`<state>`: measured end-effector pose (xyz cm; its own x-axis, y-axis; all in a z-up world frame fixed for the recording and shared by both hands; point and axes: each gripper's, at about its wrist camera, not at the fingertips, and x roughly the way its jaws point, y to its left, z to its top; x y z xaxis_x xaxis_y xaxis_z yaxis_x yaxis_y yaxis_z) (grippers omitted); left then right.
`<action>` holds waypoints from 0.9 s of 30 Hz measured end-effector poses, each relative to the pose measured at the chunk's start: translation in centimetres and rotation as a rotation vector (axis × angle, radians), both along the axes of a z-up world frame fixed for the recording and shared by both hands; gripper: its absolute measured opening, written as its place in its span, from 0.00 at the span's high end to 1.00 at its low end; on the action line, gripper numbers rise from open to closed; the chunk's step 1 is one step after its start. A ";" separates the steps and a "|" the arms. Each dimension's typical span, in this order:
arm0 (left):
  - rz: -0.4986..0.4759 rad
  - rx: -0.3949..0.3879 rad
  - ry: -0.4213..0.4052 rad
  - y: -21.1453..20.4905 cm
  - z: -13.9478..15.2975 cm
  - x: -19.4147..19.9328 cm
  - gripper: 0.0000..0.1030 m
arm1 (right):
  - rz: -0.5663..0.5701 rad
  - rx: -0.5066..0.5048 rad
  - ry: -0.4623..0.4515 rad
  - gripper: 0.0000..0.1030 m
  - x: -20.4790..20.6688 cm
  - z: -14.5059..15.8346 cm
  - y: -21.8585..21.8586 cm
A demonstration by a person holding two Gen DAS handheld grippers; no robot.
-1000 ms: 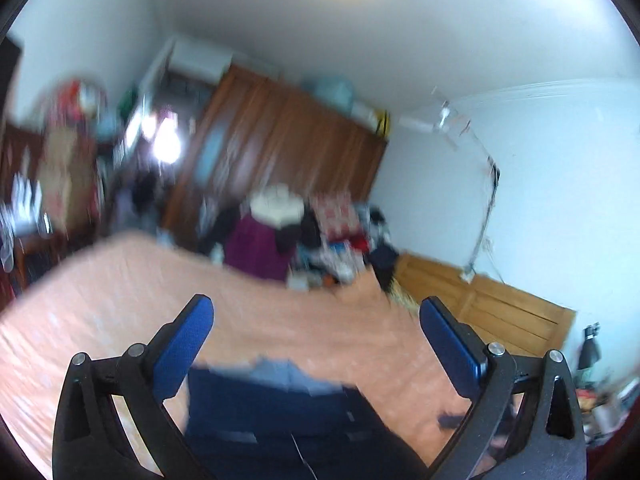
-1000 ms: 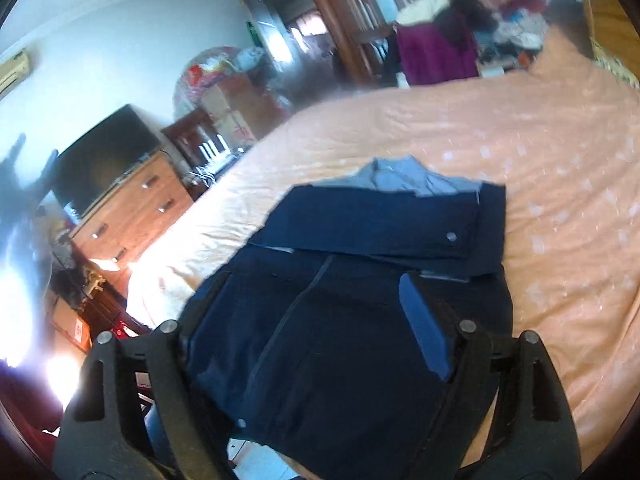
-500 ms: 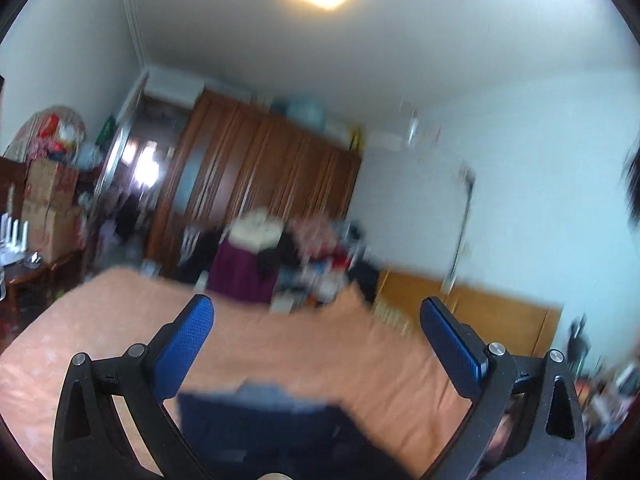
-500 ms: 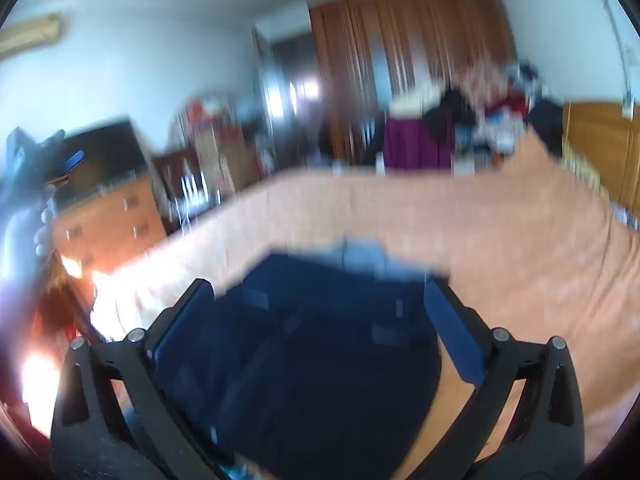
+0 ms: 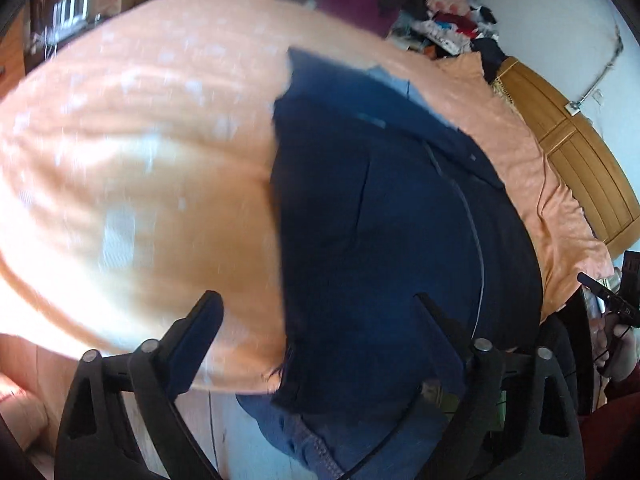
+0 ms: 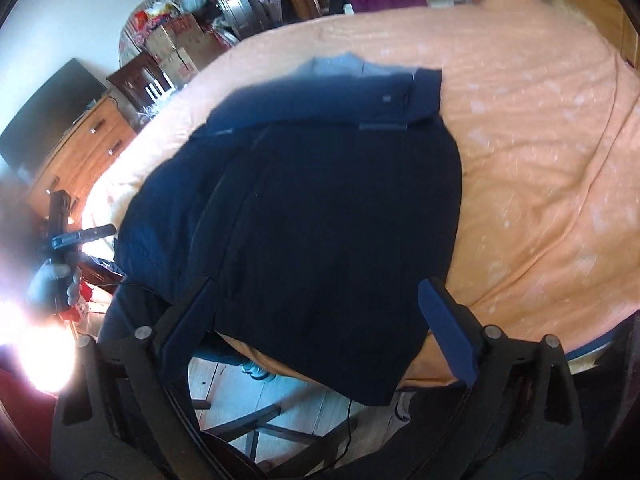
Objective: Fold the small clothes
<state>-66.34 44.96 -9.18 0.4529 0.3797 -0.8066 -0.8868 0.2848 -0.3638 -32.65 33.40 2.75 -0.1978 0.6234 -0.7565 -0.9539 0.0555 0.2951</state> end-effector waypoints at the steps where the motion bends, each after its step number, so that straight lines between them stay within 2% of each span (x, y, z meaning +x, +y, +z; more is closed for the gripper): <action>1: -0.010 -0.018 -0.013 -0.7 -0.5 -0.3 0.21 | 0.001 -0.007 0.010 0.08 -0.1 -0.2 0.1; 3: -0.009 -0.040 -0.009 -0.7 -1.6 -0.2 0.29 | 0.000 -0.014 0.031 0.09 -0.2 -0.3 0.3; 5: -0.015 -0.034 -0.031 -0.6 -1.6 -0.1 0.31 | 0.005 -0.014 0.030 0.09 -0.4 -0.2 0.5; 7: -0.037 -0.036 -0.058 0.2 -1.1 0.6 0.45 | 0.009 -0.015 0.031 0.09 -0.7 -0.3 0.6; 12: -0.059 -0.063 -0.040 0.6 -1.3 1.1 0.49 | 0.003 -0.026 0.049 0.09 -0.3 -1.0 0.3; 14: -0.038 -0.076 -0.035 0.8 -1.7 0.5 0.54 | 0.002 -0.033 0.057 0.09 -0.1 -1.1 0.4; 15: -0.021 -0.078 -0.013 0.9 -1.7 0.5 0.59 | 0.002 -0.036 0.058 0.09 -0.1 -1.2 0.5; 16: -0.021 -0.078 0.009 1.0 -1.6 0.8 0.59 | 0.003 -0.037 0.063 0.09 -0.1 -1.3 0.5; 20: -0.065 -0.036 0.195 0.6 -1.4 3.7 0.55 | 0.004 -0.039 0.073 0.09 0.0 -1.6 0.6; 27: -0.067 -0.005 0.312 0.4 -1.2 5.4 0.53 | -0.002 -0.032 0.077 0.09 0.0 -1.5 0.6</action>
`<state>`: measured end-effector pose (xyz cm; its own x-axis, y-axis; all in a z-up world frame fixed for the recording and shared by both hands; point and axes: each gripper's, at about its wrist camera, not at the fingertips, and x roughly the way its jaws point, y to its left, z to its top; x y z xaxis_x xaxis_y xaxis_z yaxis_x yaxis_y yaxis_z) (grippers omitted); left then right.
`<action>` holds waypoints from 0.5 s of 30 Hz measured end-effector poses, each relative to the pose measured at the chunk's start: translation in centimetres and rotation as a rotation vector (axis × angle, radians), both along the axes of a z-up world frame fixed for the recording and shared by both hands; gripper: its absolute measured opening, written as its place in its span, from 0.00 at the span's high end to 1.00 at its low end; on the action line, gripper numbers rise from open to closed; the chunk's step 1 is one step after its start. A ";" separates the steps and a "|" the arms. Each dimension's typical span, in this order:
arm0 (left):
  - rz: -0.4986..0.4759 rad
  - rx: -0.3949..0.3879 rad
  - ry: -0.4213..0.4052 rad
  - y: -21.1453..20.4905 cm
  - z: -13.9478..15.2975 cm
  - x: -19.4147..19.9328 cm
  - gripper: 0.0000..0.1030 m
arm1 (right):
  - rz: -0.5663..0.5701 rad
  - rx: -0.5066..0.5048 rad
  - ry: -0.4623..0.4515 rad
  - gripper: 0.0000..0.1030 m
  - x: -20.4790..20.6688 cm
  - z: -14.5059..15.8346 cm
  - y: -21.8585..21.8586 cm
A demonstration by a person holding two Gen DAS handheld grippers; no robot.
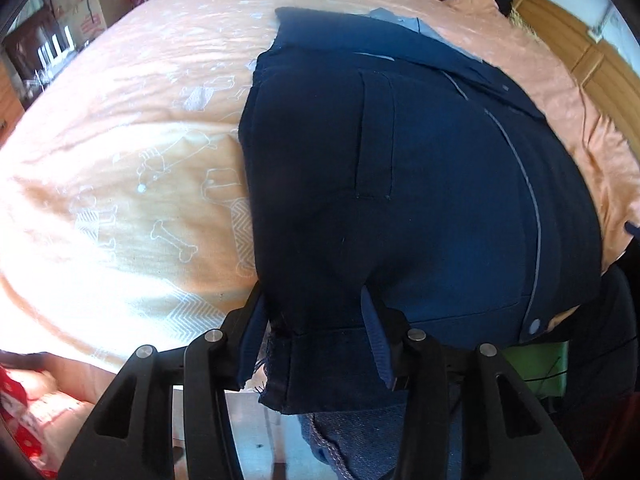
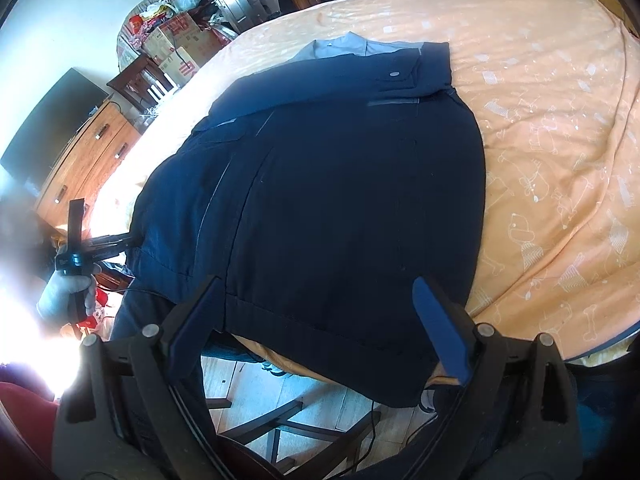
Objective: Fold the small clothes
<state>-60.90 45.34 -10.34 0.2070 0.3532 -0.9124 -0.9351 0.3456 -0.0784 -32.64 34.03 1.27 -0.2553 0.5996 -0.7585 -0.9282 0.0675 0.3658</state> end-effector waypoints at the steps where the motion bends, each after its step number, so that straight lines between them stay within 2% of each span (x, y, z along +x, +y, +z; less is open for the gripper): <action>1: 0.003 0.000 0.002 0.1 0.0 0.0 0.53 | -0.003 -0.001 0.000 0.09 0.0 0.0 0.0; 9: 0.009 -0.005 -0.016 0.3 -0.3 -0.2 0.53 | -0.002 -0.019 -0.001 0.09 0.6 -0.5 -0.1; 12: 0.021 -0.019 -0.065 0.5 -0.5 -0.9 0.52 | -0.013 -0.047 -0.019 0.09 1.6 -1.1 -0.4; 15: 0.037 -0.029 -0.127 0.5 -0.5 -1.9 0.52 | -0.039 -0.123 -0.066 0.10 3.2 -2.7 -1.0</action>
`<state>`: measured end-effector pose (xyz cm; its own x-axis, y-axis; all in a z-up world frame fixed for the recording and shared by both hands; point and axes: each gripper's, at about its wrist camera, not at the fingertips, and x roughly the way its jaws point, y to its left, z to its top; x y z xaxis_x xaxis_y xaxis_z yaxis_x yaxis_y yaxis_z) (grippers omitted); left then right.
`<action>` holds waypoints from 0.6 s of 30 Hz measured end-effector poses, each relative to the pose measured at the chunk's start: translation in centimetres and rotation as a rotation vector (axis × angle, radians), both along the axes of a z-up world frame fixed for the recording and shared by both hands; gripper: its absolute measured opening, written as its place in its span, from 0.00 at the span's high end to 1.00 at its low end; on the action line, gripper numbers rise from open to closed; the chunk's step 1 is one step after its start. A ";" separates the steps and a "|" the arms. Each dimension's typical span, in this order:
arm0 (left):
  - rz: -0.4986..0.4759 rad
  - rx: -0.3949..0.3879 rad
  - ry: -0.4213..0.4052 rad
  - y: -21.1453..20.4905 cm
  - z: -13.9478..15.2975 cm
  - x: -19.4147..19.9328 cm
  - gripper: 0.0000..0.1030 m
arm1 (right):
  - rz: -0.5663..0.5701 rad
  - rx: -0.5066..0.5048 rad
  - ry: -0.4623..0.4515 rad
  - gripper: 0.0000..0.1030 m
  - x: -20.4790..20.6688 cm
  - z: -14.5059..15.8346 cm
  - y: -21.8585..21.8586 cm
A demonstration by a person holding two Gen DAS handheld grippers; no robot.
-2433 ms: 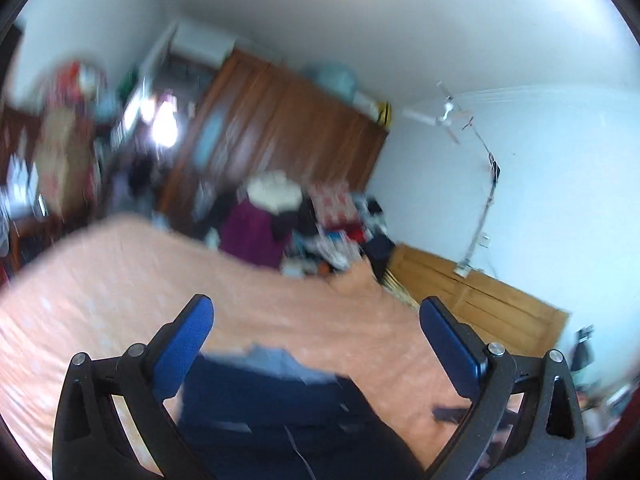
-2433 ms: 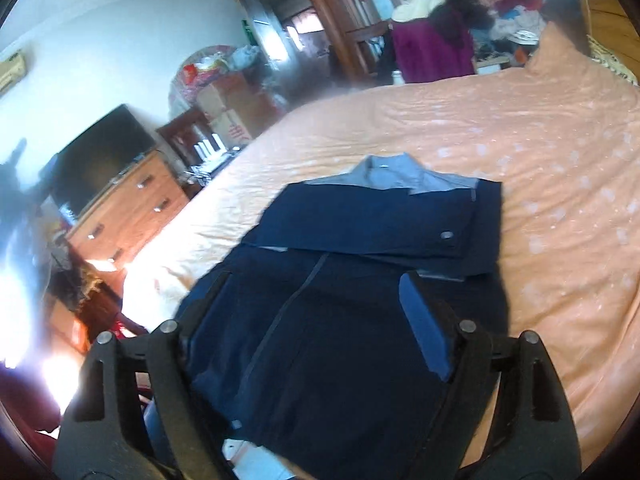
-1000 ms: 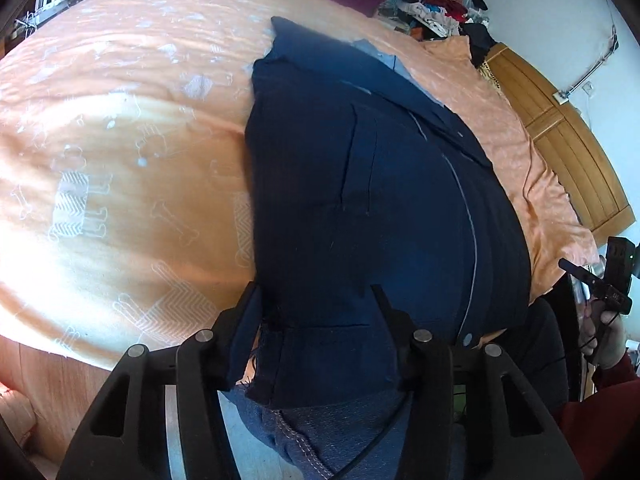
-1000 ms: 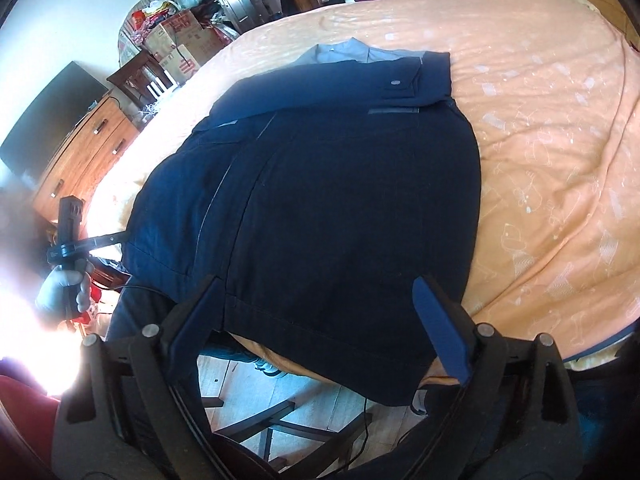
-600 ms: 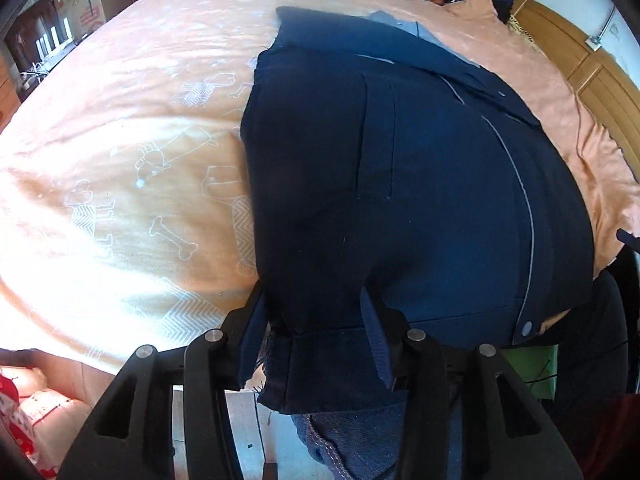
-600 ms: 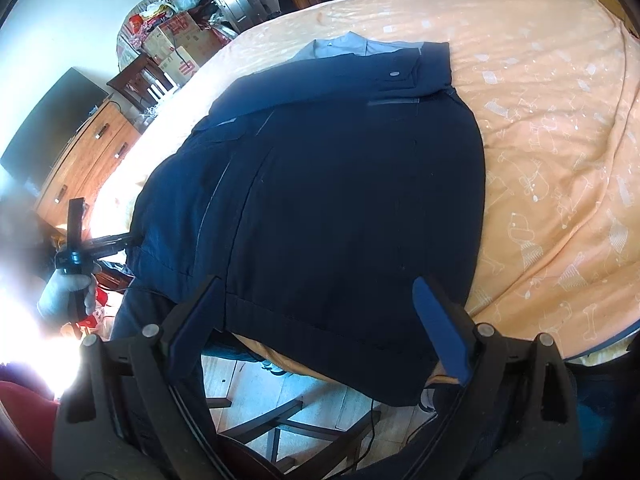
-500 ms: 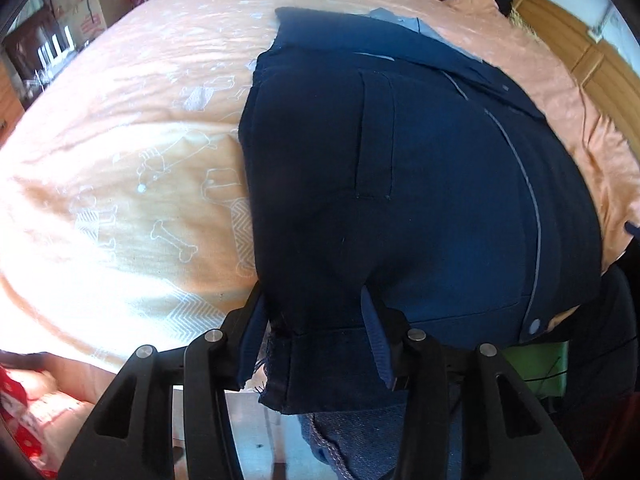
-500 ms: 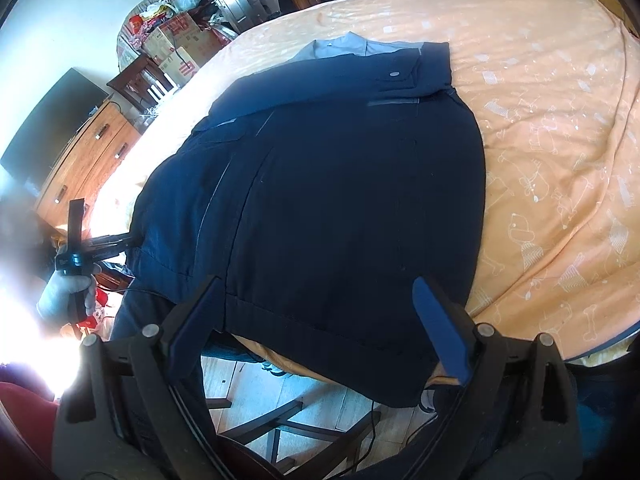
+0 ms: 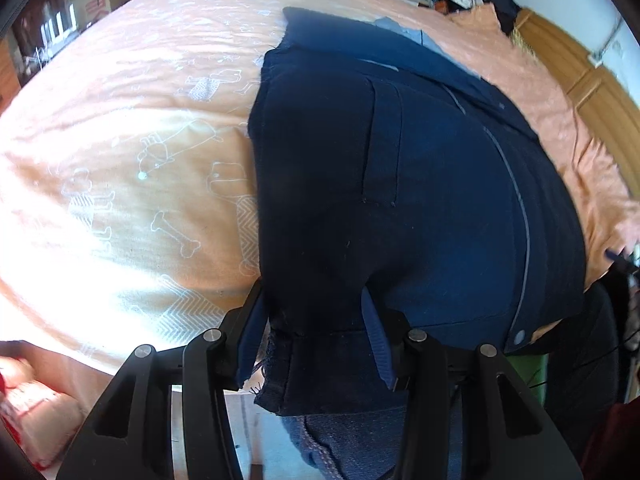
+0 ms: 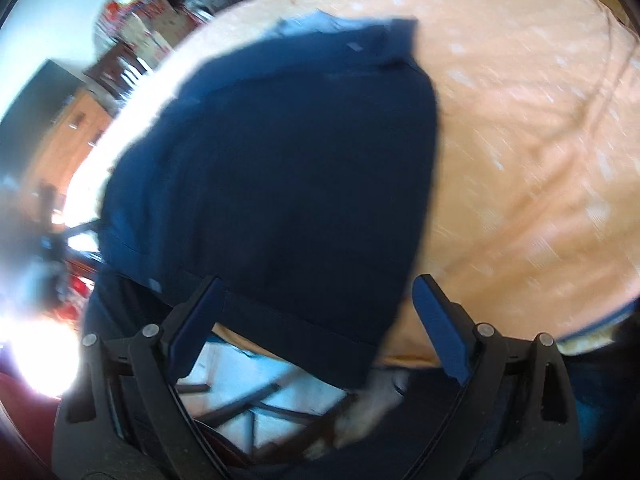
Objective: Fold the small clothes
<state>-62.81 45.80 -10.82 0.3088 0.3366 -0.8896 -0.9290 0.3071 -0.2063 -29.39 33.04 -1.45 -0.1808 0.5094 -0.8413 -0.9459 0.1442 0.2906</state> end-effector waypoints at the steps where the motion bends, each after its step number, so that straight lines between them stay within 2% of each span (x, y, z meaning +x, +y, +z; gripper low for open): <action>1: 0.000 0.000 -0.004 0.0 -0.1 -0.1 0.52 | -0.011 -0.026 -0.011 0.11 0.5 -0.7 -0.2; 3: -0.002 0.000 -0.004 0.0 -0.2 -0.1 0.52 | -0.033 -0.068 -0.001 0.15 1.4 -2.0 -0.6; 5: -0.001 -0.004 -0.009 0.1 -0.1 -0.2 0.52 | -0.051 -0.095 0.023 0.23 2.1 -3.2 -0.6; 8: 0.008 -0.010 -0.029 0.0 -0.2 -0.5 0.52 | -0.040 -0.081 0.069 0.37 2.1 -3.5 -0.3; 10: 0.011 -0.010 -0.032 -0.2 -0.2 -0.6 0.52 | -0.027 -0.052 0.062 0.41 1.9 -3.0 0.2; 13: 0.011 -0.011 -0.028 -0.2 -0.1 -0.6 0.52 | -0.029 -0.028 0.058 0.41 2.2 -2.7 0.8; 18: 0.013 -0.017 -0.048 0.0 -0.1 -0.9 0.52 | -0.024 -0.104 0.121 0.43 2.2 -5.2 1.7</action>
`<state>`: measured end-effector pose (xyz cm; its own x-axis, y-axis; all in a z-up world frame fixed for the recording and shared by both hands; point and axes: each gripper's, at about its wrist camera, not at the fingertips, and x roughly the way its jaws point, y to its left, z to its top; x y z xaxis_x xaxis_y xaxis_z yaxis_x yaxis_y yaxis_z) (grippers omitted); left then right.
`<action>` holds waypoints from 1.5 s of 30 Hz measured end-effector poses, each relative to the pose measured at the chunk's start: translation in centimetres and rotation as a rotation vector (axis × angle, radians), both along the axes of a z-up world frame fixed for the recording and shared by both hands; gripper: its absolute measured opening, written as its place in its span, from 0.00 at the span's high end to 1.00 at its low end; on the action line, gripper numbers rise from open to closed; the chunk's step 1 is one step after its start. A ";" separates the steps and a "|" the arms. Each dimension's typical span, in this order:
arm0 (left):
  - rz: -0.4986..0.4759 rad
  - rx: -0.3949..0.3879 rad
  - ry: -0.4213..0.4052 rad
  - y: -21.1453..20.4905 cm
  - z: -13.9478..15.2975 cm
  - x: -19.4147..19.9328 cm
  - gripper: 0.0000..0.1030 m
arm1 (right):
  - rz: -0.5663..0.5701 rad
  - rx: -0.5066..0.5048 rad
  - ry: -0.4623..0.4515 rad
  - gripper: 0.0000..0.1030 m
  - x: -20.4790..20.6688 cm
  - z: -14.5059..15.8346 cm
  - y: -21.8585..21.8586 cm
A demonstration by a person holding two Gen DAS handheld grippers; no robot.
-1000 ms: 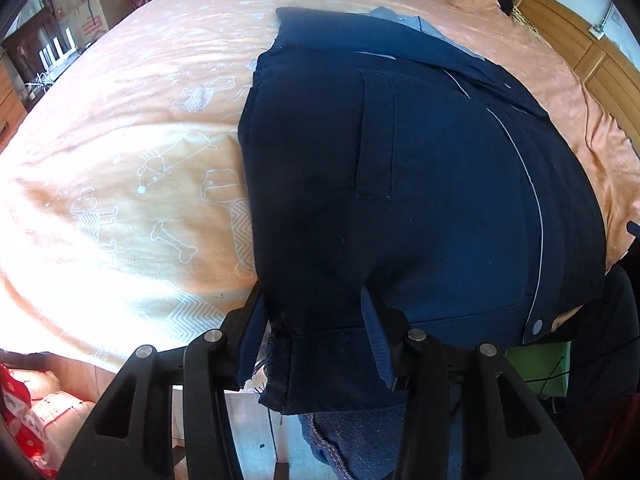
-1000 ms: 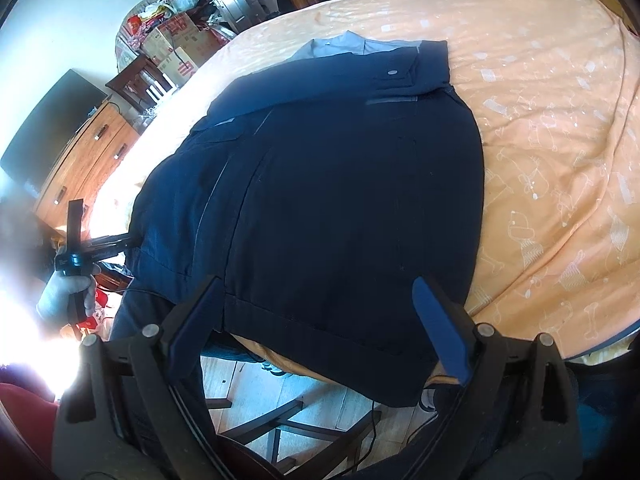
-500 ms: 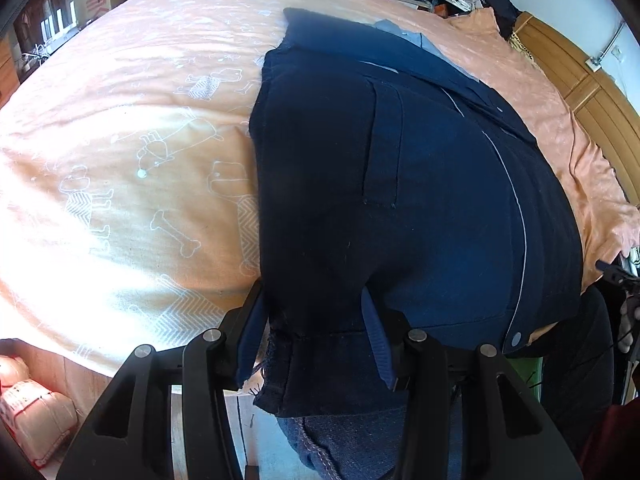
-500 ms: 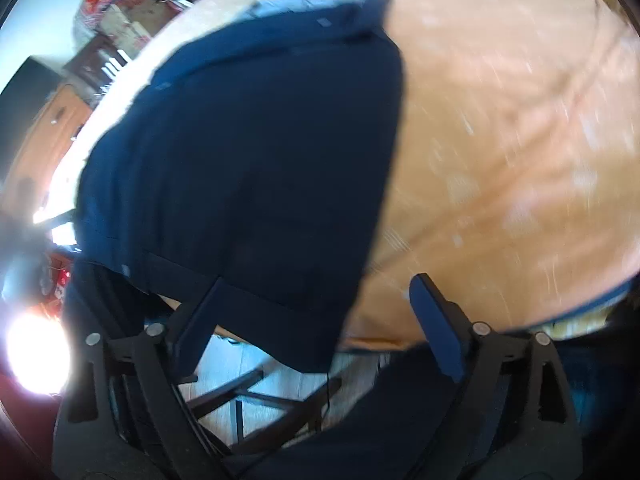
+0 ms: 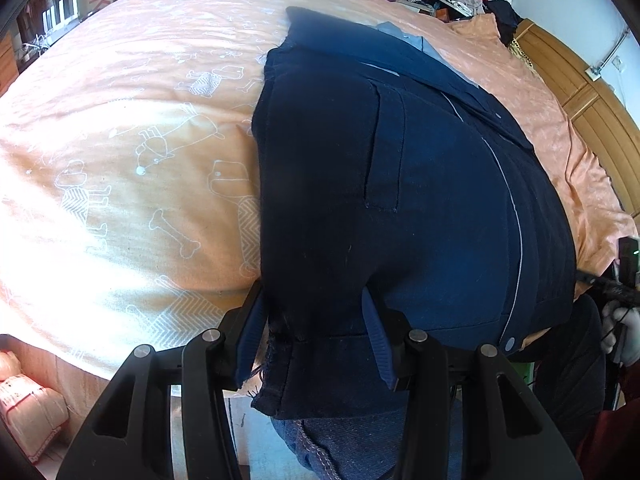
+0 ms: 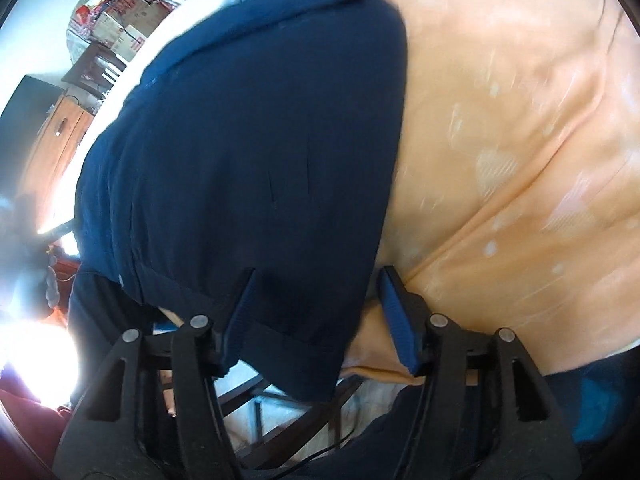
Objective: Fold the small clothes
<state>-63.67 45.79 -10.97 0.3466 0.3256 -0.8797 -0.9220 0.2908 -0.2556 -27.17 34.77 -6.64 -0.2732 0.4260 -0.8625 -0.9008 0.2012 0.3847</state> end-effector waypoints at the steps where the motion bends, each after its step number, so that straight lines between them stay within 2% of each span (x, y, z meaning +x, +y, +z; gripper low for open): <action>1: -0.001 -0.001 -0.006 0.1 0.0 0.0 0.52 | 0.003 0.002 0.044 0.46 -0.1 0.0 -0.2; 3: -0.013 -0.005 -0.025 0.0 0.1 -0.2 0.53 | -0.008 0.005 0.113 0.46 -0.1 0.1 -0.6; 6: -0.017 -0.008 -0.049 0.0 0.0 -0.6 0.56 | -0.033 0.003 0.161 0.44 0.5 -0.1 -1.1; 8: -0.009 -0.022 -0.090 0.2 -0.1 -1.2 0.56 | -0.042 -0.009 0.174 0.44 0.6 -0.5 -1.3; 11: -0.011 -0.030 -0.123 0.0 0.0 -1.7 0.56 | -0.022 -0.013 0.148 0.44 0.0 -0.5 -1.2; 12: -0.013 -0.029 -0.124 -0.1 -0.1 -1.7 0.56 | -0.021 -0.009 0.134 0.54 -0.2 -0.3 -1.2; 13: -0.015 -0.024 -0.116 -0.3 -0.1 -1.7 0.64 | -0.018 -0.004 0.116 0.81 -0.2 -0.1 -1.4; 14: -0.017 -0.023 -0.113 -0.4 -0.1 -1.6 0.71 | -0.020 0.018 0.135 0.93 -0.1 0.3 -1.4; 15: -0.012 -0.022 -0.127 -0.4 0.0 -1.7 0.93 | -0.030 0.054 0.179 0.94 0.3 0.9 -1.6; 20: 0.025 -0.009 -0.315 -0.5 1.8 -2.8 0.93 | -0.052 0.246 0.358 0.96 1.3 5.7 -2.2; 22: 0.055 -0.008 -0.438 -0.1 2.6 -3.6 0.93 | -0.067 0.293 0.395 0.96 1.9 7.2 -1.9; 27: 0.072 0.058 -0.648 2.4 6.7 -4.0 0.93 | -0.090 0.383 0.439 0.96 3.4 10.3 -0.3; 32: 0.059 0.123 -0.759 8.3 11.1 -3.1 0.93 | -0.118 0.464 0.453 0.96 7.1 14.2 4.5; 35: 0.045 0.166 -0.746 13.7 13.6 -1.2 0.93 | -0.139 0.488 0.443 0.97 9.9 15.9 9.0; 38: 0.045 0.179 -0.723 19.6 14.7 1.0 0.92 | -0.158 0.465 0.411 0.97 13.2 16.2 15.1; 42: 0.065 0.147 -0.666 27.8 13.1 4.5 0.91 | -0.185 0.408 0.390 0.97 16.7 14.5 22.2; 43: 0.067 0.137 -0.640 29.9 12.2 5.4 0.91 | -0.193 0.376 0.387 0.96 17.7 13.0 24.7; 44: 0.075 0.123 -0.626 31.8 11.2 6.2 0.91 | -0.190 0.346 0.391 0.92 18.5 11.6 26.3; 45: 0.085 0.099 -0.600 34.3 9.3 7.3 0.90 | -0.179 0.283 0.396 0.91 19.1 9.8 27.9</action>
<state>-56.41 80.07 -1.63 0.7412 0.4442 -0.5032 -0.6466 0.2712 -0.7130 -8.04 62.67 3.17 -0.4567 0.6976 -0.5520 -0.6365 0.1772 0.7506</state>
